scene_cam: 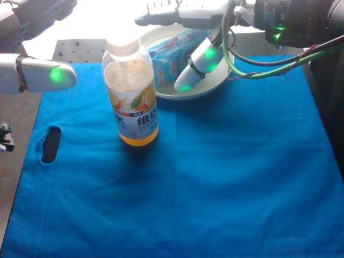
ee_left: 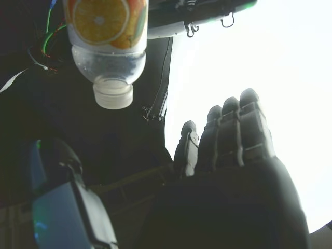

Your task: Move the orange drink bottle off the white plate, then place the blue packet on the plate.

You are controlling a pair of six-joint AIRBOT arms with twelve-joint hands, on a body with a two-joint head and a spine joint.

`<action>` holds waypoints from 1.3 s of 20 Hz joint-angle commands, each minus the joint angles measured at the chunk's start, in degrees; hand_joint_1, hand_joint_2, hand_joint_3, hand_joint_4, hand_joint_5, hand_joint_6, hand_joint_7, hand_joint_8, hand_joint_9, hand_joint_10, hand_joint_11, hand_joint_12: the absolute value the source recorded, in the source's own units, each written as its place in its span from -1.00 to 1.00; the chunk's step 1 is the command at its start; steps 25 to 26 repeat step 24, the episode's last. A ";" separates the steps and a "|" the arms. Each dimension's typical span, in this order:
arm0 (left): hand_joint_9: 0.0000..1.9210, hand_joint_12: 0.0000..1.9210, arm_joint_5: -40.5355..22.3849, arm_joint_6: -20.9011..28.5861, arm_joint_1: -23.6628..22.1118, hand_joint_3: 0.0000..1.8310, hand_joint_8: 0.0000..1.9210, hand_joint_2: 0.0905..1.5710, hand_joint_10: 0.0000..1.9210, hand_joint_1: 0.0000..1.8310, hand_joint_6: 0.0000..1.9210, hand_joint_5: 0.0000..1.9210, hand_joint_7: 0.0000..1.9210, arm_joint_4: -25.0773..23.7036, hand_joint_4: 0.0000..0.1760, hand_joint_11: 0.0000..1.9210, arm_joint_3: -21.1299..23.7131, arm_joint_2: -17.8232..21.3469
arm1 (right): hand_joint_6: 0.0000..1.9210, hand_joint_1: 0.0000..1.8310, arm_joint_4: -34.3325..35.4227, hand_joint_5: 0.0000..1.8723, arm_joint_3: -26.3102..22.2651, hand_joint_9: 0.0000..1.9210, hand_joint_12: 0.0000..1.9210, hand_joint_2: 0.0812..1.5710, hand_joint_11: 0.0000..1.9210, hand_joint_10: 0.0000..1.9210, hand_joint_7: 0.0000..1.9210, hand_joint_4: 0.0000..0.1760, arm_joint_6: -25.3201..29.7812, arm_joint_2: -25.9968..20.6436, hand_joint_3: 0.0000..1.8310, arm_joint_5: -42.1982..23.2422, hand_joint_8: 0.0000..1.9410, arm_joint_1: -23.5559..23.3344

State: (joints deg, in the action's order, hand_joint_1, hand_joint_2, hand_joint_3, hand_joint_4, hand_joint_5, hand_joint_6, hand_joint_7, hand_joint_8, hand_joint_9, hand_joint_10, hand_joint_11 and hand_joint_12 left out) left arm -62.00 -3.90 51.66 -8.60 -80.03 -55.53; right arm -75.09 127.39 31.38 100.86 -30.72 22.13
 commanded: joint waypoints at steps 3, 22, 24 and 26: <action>-1.00 -1.00 -6.06 0.22 -0.38 -1.00 -1.00 -0.15 -1.00 -0.32 -1.00 -1.00 -1.00 3.12 1.00 -1.00 -0.35 0.21 | -1.00 -0.19 7.53 -1.00 0.25 -1.00 -1.00 -0.25 -1.00 -1.00 -1.00 1.00 0.16 -0.79 -1.00 -5.22 -1.00 -1.78; -1.00 -1.00 -17.68 -7.17 7.88 -1.00 -1.00 -0.24 -1.00 -0.42 -1.00 -1.00 -1.00 15.68 1.00 -1.00 5.58 5.47 | -1.00 -0.07 33.35 -1.00 -41.60 -1.00 -1.00 -0.33 -1.00 -1.00 -1.00 1.00 -26.98 -38.69 -0.99 -14.83 -1.00 -9.14; -1.00 -1.00 -20.20 -8.69 8.89 -1.00 -1.00 -0.22 -1.00 -0.40 -1.00 -1.00 -1.00 16.70 1.00 -1.00 7.15 6.69 | -1.00 0.00 35.31 -1.00 -43.70 -1.00 -1.00 -0.28 -1.00 -1.00 -1.00 1.00 -28.41 -40.54 -0.98 -17.16 -1.00 -8.51; -1.00 -1.00 -20.20 -8.69 8.89 -1.00 -1.00 -0.22 -1.00 -0.40 -1.00 -1.00 -1.00 16.70 1.00 -1.00 7.15 6.69 | -1.00 0.00 35.31 -1.00 -43.70 -1.00 -1.00 -0.28 -1.00 -1.00 -1.00 1.00 -28.41 -40.54 -0.98 -17.16 -1.00 -8.51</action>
